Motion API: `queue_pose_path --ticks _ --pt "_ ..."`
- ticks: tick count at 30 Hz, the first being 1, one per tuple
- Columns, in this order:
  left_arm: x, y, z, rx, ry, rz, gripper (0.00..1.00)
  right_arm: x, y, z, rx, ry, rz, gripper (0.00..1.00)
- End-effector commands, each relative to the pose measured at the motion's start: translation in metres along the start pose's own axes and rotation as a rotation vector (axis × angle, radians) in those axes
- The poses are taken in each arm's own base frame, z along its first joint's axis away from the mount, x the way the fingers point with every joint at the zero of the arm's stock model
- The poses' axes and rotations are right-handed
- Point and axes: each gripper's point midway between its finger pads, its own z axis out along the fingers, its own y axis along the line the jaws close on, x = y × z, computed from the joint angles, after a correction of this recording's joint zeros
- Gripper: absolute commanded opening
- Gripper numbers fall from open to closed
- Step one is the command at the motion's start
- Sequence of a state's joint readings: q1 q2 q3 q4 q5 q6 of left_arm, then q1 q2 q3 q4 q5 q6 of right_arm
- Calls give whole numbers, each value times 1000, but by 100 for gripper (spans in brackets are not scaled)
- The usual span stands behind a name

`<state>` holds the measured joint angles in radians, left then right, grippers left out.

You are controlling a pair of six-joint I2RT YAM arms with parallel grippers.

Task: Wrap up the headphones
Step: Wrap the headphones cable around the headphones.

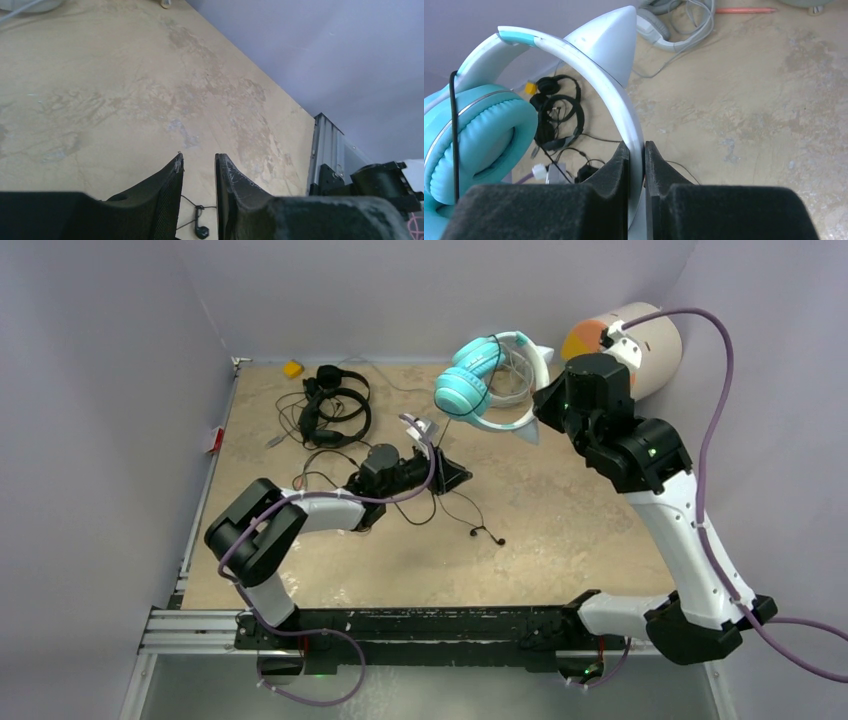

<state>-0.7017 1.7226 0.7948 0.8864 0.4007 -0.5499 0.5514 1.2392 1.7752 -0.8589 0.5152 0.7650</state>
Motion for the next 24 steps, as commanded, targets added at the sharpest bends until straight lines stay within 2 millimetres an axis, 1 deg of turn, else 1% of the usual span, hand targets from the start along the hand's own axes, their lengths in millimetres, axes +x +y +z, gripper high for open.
queue_pose_path --ticks 1,6,10,13,17,20,24 --pt "-13 -36 1 47 7 39 21 -48 10 -1 -10 -221 252 0" --pt "-3 -58 6 25 39 83 21 -47 -11 10 105 -282 319 0" --pt "1 -68 2 12 48 90 20 -46 -26 20 192 -326 280 0" --pt "1 -68 -3 -36 75 109 20 -38 -40 32 278 -347 205 0" --pt "1 -64 -11 -127 126 148 20 -23 -57 48 367 -352 122 0" --pt "6 -57 -22 -202 175 164 21 -10 -63 61 400 -330 50 0" --pt "6 -50 -35 -270 218 185 23 10 -71 77 437 -278 -51 0"
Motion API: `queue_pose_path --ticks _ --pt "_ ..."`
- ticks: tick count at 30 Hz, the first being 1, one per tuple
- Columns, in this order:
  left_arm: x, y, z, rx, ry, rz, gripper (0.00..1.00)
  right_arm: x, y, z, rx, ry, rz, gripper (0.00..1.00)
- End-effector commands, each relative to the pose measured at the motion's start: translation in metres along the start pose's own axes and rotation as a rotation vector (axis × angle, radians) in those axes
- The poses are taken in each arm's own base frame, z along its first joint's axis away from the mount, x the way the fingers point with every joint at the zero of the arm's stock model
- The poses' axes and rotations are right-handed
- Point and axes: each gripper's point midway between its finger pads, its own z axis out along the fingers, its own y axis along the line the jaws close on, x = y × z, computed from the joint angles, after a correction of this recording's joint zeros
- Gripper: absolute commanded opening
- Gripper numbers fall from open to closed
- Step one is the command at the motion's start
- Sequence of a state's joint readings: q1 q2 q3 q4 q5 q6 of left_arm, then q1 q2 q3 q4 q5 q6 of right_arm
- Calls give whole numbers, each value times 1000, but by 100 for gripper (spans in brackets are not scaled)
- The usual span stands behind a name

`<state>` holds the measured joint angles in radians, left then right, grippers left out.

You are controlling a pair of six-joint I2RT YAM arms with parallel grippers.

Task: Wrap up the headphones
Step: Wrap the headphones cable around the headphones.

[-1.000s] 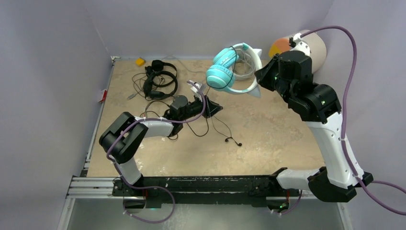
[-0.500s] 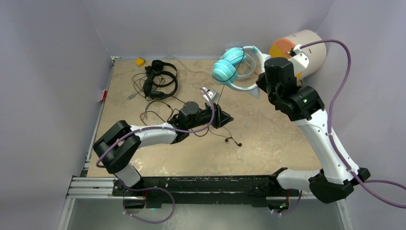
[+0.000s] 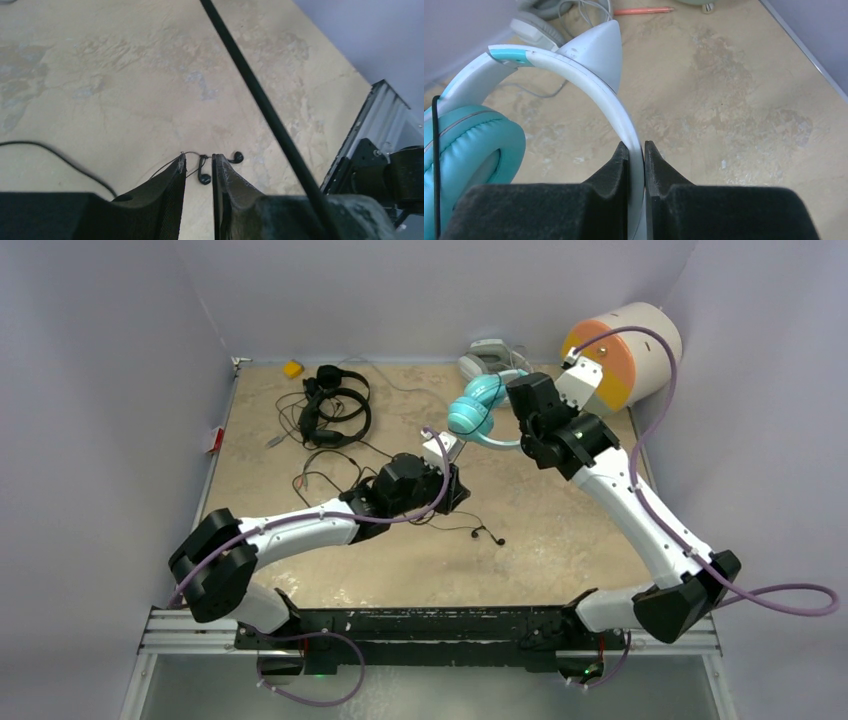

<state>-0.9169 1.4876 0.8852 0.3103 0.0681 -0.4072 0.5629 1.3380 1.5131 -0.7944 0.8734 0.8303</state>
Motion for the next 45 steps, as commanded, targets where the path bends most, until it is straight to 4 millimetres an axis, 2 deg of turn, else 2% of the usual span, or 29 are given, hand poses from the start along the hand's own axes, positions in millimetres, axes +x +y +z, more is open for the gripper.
queue_pose_path --ticks 1,3,6,9,14,19,24,30,34,38,45 --pt "-10 1 -19 -65 46 68 25 -31 1 13 58 -158 84 0" --pt "-7 6 -21 -102 82 76 27 -21 -2 16 70 -127 68 0" --pt "7 6 -26 -95 163 84 33 -19 -5 18 64 -104 81 0" --pt "21 -9 -30 15 210 104 44 -29 -5 18 53 -113 89 0" --pt "27 -27 -38 135 221 146 50 -39 -1 14 31 -118 74 0" --pt "2 -18 -43 61 105 154 45 -43 -5 7 13 -114 71 0" --pt "-13 -4 -50 -1 -26 166 59 -62 -1 -12 -65 -125 99 0" --pt "-33 15 -49 -22 -123 132 63 -81 6 -43 -202 -106 158 0" --pt "-48 28 -52 11 -205 92 76 -89 10 -62 -270 -71 208 0" --pt "-57 29 -44 34 -267 136 82 -101 12 -84 -345 -54 278 0" --pt "-58 44 -14 7 -329 166 83 -129 16 -120 -472 -65 372 0"
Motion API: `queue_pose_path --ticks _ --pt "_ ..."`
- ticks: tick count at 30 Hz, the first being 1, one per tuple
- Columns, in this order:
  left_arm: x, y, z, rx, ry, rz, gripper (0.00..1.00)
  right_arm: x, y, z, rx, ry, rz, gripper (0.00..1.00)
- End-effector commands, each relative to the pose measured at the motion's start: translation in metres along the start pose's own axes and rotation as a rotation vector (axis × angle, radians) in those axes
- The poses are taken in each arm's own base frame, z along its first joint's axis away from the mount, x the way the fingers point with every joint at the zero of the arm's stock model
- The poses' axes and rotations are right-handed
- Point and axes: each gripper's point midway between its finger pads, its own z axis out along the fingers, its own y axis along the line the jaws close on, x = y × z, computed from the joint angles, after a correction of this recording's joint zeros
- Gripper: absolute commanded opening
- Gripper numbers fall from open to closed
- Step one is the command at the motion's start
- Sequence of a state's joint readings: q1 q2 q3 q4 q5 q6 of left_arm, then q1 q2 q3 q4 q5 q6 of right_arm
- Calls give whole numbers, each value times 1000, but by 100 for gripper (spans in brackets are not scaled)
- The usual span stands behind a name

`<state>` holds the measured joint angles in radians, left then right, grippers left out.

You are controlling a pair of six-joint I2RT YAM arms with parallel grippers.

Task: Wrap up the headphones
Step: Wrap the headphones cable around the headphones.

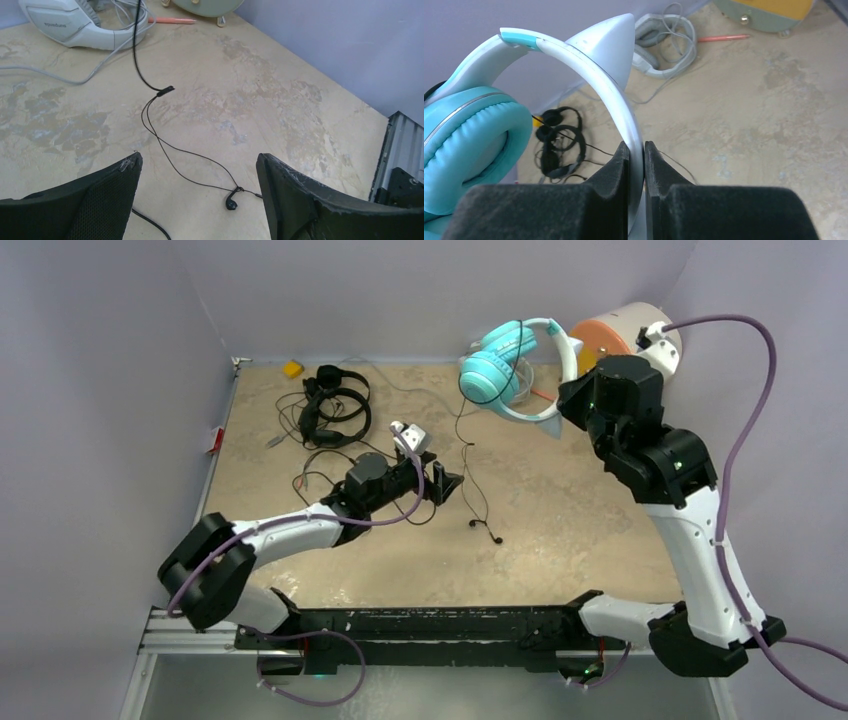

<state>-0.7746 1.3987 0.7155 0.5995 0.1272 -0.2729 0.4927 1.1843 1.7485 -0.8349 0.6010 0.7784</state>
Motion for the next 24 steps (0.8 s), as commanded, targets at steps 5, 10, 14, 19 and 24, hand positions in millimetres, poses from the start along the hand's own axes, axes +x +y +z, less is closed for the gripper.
queue_pose_path --ticks 5,10,14,19,24 --pt "1 14 39 -19 -107 19 84 -53 43 -49 -231 -64 195 0" --pt "17 15 54 18 -134 26 84 -63 50 -62 -278 -68 213 0" --pt "27 3 65 100 -123 -3 84 -74 53 -72 -303 -85 223 0" --pt "37 -15 72 210 -104 -36 84 -77 56 -75 -319 -88 225 0" --pt "50 -18 86 237 -60 -77 83 -77 58 -76 -329 -84 231 0"
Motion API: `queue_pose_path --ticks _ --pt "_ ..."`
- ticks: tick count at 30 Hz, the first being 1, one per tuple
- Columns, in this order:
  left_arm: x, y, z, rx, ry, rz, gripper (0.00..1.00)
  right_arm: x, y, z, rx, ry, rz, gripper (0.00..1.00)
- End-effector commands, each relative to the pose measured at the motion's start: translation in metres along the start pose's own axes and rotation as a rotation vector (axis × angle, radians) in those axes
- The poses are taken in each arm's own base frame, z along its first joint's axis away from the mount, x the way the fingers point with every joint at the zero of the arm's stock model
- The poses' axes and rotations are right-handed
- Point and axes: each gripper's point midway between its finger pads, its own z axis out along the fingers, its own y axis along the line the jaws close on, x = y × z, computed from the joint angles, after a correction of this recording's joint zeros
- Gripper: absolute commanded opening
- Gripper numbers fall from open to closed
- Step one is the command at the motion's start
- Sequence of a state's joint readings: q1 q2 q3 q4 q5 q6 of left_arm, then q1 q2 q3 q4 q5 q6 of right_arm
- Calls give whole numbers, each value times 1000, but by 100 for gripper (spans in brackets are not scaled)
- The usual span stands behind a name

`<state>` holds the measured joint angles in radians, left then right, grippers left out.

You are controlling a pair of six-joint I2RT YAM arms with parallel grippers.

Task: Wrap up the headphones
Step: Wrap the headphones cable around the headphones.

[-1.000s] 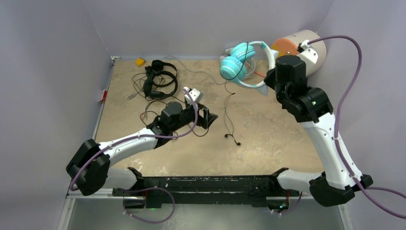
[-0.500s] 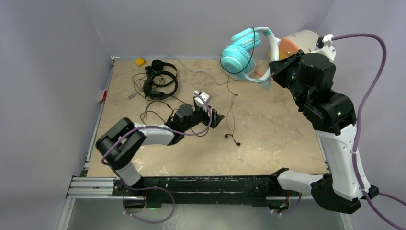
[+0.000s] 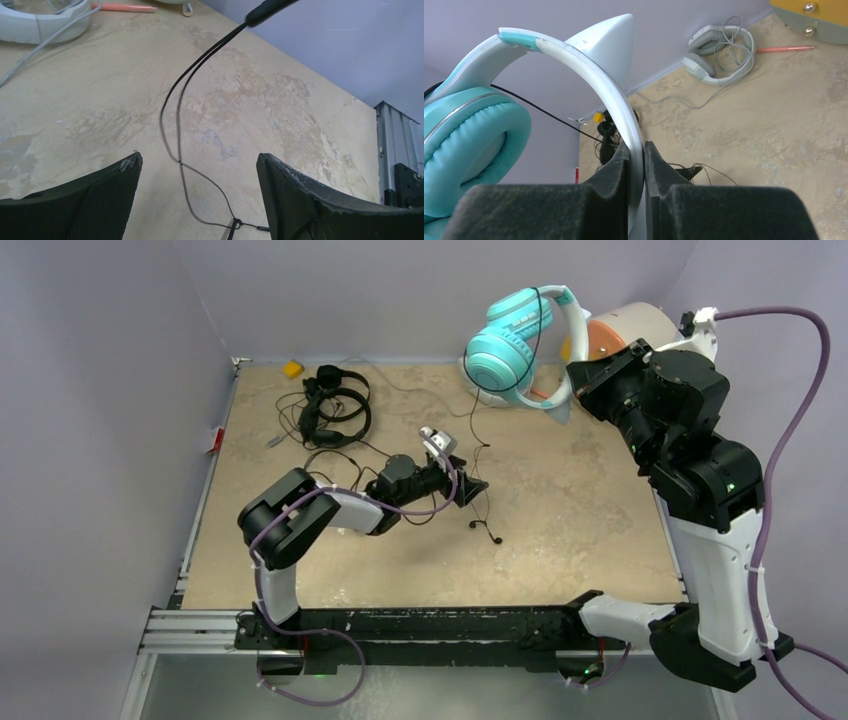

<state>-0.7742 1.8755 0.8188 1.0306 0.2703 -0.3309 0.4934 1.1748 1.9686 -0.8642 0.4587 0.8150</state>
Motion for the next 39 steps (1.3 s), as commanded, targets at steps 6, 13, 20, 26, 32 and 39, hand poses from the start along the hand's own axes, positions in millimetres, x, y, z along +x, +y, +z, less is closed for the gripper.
queue_pose_path --ticks 6,13,20,26,32,39 --pt "14 14 40 -27 49 -98 80 -24 32 -14 -124 -49 96 0" --pt "35 32 53 -99 84 -158 67 -27 33 -18 -136 -55 103 0" --pt "38 23 80 -13 93 -209 36 -33 28 -19 -114 -84 116 0" --pt "59 19 65 -19 145 -233 0 -56 12 -11 -5 -214 116 0" --pt "74 -22 26 -20 227 -193 0 -80 -13 12 160 -429 102 0" --pt "75 -63 -30 -56 362 -111 0 -99 -16 30 259 -553 13 0"
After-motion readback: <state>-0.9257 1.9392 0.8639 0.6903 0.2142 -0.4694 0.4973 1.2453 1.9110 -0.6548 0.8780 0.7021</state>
